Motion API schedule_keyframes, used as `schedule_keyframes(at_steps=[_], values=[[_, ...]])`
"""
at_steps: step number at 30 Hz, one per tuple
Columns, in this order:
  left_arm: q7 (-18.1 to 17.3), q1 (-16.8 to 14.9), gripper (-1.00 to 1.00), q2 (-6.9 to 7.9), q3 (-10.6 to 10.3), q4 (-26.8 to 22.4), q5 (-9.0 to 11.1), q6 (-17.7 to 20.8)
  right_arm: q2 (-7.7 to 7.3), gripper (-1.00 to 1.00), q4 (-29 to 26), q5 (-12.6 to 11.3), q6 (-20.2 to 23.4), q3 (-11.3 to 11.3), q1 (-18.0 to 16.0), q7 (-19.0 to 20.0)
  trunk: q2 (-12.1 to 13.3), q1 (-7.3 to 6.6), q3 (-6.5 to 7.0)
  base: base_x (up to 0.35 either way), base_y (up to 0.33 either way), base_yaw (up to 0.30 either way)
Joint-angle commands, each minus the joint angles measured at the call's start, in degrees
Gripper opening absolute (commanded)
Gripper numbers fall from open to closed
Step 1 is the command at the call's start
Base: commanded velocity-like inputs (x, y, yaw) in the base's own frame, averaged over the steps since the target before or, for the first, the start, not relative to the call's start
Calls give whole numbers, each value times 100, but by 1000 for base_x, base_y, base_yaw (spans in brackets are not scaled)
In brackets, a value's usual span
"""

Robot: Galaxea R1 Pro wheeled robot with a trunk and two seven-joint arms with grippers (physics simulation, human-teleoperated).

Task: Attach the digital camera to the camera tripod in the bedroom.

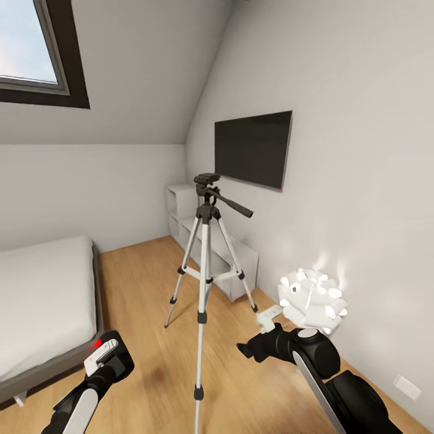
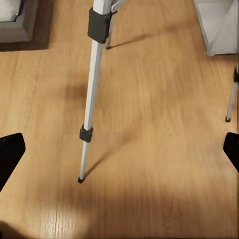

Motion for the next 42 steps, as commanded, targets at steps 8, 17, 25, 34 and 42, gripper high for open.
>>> schedule_keyframes(at_steps=[8,17,25,34,42], values=[[26,-2,-100,1,0,-11,50,24,-3,100,-4,-46,18,36,-4,-17,318,-176,138,0,0,-74],[24,-2,-100,1,0,-11,53,24,-2,100,-4,-40,-330,66,10,-19,679,-374,299,0,0,-10],[16,-2,-100,7,0,-11,61,24,5,100,-4,-37,-474,69,13,-29,1000,-550,443,0,0,-1],[-233,4,-100,9,0,-11,58,42,13,100,-4,-31,-493,47,14,-34,1361,-748,604,0,0,0],[-375,14,-100,5,6,-11,62,45,14,100,-4,-30,-491,62,14,-35,1682,-923,748,0,0,0]])
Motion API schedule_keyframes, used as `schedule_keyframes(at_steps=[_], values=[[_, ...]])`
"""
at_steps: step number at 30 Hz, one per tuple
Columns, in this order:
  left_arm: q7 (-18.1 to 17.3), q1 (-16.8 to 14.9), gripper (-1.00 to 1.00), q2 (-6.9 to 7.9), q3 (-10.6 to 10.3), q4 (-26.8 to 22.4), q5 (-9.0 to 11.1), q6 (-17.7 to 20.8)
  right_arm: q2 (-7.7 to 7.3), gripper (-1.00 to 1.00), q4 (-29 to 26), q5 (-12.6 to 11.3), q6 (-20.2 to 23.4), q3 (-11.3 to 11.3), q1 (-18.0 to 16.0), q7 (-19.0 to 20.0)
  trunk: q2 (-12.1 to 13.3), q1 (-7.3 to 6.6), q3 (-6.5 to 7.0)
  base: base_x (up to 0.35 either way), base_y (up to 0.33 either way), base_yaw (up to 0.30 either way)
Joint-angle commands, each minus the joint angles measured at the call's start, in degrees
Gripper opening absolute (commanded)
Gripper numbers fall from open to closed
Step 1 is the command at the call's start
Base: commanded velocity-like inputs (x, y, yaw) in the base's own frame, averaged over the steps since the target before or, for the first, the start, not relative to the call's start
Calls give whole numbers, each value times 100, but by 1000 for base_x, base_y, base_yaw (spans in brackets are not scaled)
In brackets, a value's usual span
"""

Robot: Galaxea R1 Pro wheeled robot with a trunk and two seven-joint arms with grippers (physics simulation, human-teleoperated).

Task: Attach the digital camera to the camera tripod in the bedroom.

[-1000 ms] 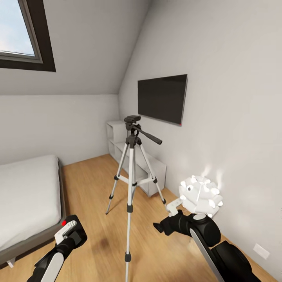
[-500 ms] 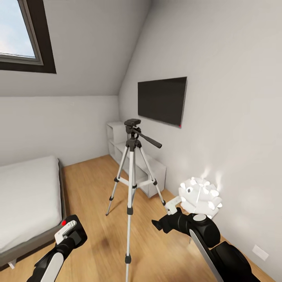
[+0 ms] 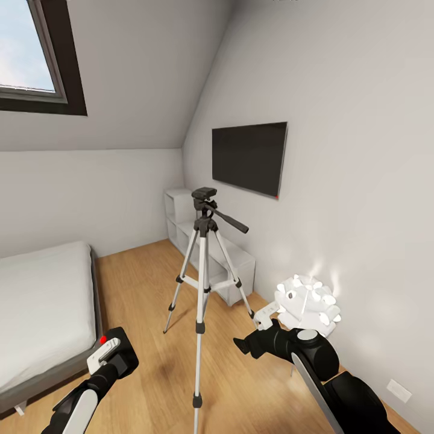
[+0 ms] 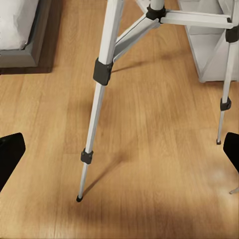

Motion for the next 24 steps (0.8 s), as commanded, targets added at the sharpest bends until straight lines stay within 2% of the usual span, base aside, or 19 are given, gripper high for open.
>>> schedule_keyframes(at_steps=[1,3,4,8,20,24], values=[[26,-2,-100,0,1,-11,77,22,-4,100,-5,-41,29,7,-6,-20,37,-22,11,0,0,0],[31,2,-100,2,1,-11,164,17,-4,100,-5,-41,28,3,-6,-20,117,-66,47,0,0,0],[37,18,-100,6,2,-11,271,13,-4,100,-5,-41,26,-3,-6,-20,157,-88,65,0,0,0],[37,44,-100,11,2,-11,411,9,-4,100,-5,-41,29,-15,-6,-20,317,-176,137,0,0,0],[-29,100,-100,25,10,-16,519,36,4,100,-5,-41,86,-19,-6,-20,799,-440,352,0,0,-21],[-4,104,-100,85,11,-17,607,47,12,100,-5,-41,97,-16,-6,-20,959,-527,424,0,0,-19]])
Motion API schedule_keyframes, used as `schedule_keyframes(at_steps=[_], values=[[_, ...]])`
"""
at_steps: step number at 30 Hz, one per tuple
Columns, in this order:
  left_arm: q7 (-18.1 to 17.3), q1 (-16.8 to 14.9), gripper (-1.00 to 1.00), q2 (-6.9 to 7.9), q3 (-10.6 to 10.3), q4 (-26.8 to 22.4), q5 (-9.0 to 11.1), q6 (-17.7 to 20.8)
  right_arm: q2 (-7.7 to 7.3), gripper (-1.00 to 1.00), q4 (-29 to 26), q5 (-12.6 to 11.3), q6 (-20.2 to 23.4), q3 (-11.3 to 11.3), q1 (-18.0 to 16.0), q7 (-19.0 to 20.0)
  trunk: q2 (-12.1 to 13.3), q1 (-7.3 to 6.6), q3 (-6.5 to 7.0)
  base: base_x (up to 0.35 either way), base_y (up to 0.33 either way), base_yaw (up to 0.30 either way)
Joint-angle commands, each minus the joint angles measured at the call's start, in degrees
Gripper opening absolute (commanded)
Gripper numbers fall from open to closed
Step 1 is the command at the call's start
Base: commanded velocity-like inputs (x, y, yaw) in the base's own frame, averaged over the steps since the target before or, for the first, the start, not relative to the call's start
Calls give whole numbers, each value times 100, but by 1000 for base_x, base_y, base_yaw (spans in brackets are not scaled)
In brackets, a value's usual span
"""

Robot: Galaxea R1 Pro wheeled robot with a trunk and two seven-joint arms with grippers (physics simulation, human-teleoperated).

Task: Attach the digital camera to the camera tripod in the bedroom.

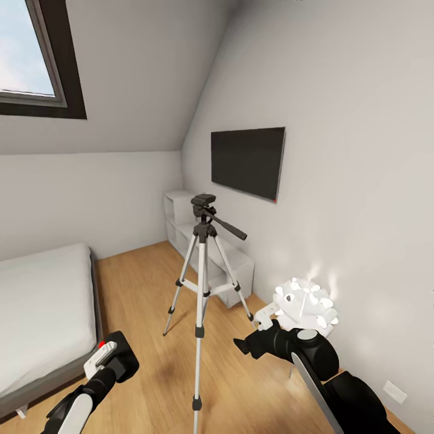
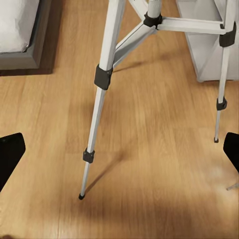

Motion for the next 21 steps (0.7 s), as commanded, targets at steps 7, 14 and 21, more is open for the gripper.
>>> schedule_keyframes(at_steps=[7,14,21], values=[[58,5,-100,39,1,-9,116,22,-17,100,-5,-41,18,15,-6,-15,276,-154,118,0,0,-6],[38,6,-100,50,1,-12,124,14,-31,100,-5,-41,-16,35,-6,6,557,-307,244,0,0,-1],[25,7,-100,52,1,-10,124,4,-36,100,-5,-47,-21,6,-6,24,838,-461,369,0,0,0]])
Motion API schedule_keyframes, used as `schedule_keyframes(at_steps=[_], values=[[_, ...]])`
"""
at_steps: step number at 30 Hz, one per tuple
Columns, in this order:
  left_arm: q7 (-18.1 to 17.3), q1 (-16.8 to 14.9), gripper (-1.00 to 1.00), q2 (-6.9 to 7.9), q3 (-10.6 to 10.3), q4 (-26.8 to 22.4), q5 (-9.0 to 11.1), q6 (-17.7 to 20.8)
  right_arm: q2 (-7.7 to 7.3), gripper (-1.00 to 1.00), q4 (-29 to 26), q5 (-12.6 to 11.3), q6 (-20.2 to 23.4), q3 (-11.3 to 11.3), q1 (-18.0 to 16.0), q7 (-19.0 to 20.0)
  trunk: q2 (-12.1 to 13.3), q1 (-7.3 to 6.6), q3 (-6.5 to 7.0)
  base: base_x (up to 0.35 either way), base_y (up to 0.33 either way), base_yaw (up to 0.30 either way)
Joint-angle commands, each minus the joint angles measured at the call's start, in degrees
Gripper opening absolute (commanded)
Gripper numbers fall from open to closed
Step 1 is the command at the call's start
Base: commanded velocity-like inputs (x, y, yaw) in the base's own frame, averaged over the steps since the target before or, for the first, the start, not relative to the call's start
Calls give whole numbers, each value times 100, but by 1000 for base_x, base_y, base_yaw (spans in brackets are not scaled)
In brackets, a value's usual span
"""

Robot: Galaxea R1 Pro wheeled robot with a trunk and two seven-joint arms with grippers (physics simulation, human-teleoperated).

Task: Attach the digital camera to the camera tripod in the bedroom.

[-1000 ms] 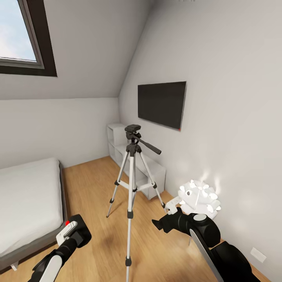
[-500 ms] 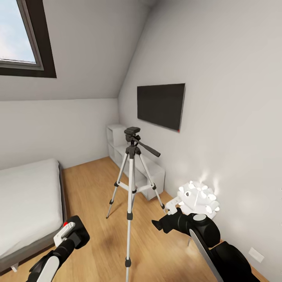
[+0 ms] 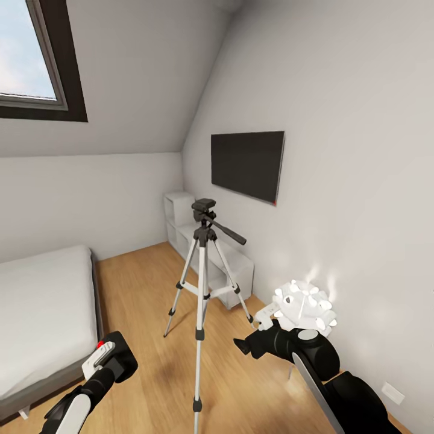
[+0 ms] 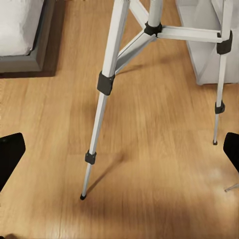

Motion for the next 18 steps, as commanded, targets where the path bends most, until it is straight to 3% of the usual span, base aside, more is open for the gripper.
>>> schedule_keyframes(at_steps=[1,18], values=[[25,-3,-100,1,1,-10,54,24,-4,100,-5,-42,28,10,-6,-19,35,-21,9,0,0,0],[0,-3,-100,1,0,-6,54,16,-21,100,-5,-44,11,32,1,1,716,-395,315,0,0,0]])
